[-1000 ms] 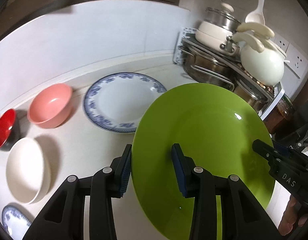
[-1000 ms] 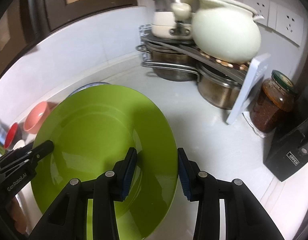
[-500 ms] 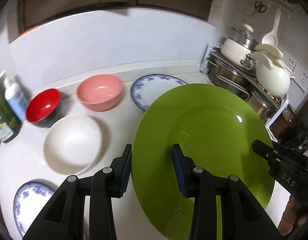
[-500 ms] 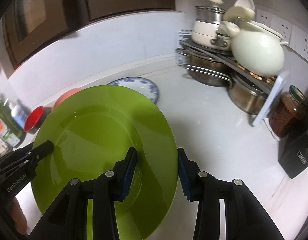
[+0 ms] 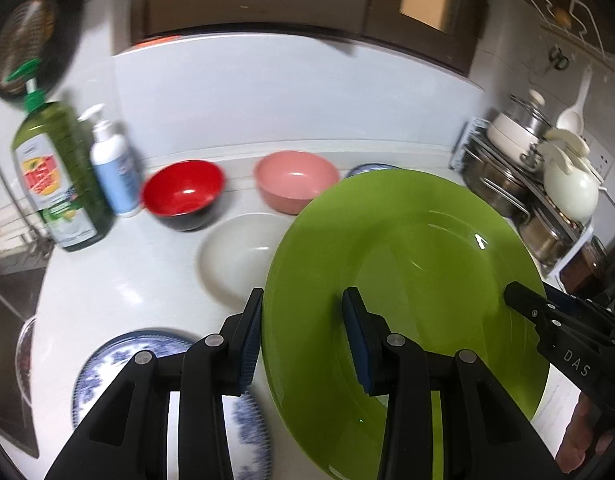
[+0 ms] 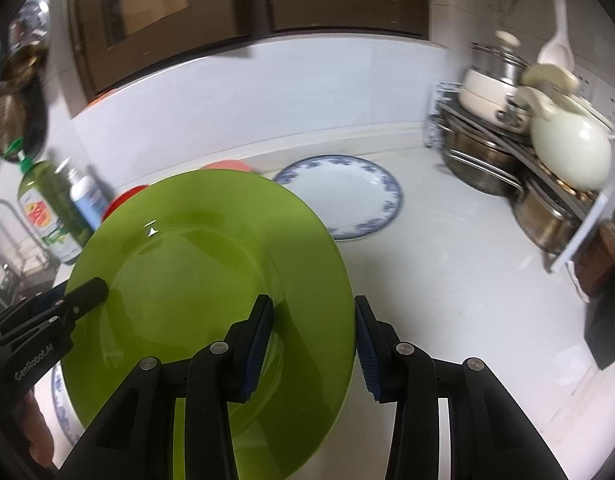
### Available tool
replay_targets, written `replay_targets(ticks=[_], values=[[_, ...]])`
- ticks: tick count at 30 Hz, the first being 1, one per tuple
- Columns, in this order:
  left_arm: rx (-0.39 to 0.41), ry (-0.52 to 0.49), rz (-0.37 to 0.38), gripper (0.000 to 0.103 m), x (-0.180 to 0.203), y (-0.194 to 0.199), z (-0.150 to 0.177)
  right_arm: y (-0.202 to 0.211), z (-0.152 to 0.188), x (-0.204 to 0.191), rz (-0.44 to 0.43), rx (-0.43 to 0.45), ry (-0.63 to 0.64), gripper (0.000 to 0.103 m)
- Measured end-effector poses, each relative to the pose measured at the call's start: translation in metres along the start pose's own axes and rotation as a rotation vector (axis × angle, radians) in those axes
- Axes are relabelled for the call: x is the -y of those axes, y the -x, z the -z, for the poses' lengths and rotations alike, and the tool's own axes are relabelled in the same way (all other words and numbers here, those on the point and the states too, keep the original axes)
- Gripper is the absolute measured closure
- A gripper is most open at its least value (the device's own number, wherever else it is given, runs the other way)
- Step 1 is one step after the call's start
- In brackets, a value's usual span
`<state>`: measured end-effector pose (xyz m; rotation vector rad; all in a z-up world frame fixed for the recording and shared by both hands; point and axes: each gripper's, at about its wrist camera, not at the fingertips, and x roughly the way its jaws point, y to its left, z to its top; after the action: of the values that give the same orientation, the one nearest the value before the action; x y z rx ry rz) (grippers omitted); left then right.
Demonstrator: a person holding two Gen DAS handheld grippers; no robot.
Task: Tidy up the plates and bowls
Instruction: 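Carry the green plate with both grippers over the blue-and-white plate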
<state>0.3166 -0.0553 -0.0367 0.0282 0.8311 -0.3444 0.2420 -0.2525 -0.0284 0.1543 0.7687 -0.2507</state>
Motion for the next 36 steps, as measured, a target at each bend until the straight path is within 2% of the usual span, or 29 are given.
replay_targets(ticks=[26, 36], values=[[0.005, 0.222, -0.233, 0.064, -0.145, 0.064, 0.053, -0.012, 0.022, -0.152, -0.231, -0.057, 0.242, 0.061], [-0.048, 0.298, -0.297, 0.064, -0.181, 0.068, 0.085, -0.025, 0.044, -0.198, -0.289, -0.135, 0.332, 0.061]])
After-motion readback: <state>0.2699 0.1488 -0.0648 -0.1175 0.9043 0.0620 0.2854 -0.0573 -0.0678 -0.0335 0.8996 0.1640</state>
